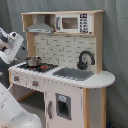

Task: Play with the kitchen

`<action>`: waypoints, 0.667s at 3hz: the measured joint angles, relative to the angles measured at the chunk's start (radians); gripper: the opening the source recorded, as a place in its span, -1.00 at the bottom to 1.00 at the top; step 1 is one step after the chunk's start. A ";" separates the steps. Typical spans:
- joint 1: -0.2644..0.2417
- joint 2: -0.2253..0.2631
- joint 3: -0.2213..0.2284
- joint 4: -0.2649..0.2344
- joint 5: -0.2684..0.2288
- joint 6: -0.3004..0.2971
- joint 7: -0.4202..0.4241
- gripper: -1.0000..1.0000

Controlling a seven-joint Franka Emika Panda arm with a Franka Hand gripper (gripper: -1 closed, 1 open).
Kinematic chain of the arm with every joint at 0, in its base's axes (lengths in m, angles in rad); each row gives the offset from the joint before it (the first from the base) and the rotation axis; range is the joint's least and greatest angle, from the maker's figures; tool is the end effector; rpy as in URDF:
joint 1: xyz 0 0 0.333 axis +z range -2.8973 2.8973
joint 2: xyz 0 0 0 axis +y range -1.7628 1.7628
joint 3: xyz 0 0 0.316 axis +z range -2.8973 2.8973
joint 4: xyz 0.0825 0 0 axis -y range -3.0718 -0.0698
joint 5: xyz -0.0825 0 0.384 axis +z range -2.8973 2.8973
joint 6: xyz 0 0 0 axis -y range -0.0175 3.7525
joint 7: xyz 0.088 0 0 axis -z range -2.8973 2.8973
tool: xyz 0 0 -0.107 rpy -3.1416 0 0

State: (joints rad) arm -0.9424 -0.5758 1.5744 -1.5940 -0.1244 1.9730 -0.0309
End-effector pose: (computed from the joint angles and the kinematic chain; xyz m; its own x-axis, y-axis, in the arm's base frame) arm 0.3765 0.4851 0.6073 0.5940 0.7615 0.2595 0.4733 -0.5916 0.6527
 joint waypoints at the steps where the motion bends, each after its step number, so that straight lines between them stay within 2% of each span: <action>1: -0.060 0.050 0.058 0.022 0.041 -0.001 -0.003 1.00; 2: -0.127 0.087 0.114 0.038 0.085 -0.001 -0.020 1.00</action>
State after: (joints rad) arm -1.0695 -0.4884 1.6884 -1.5558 -0.0391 1.9715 -0.0509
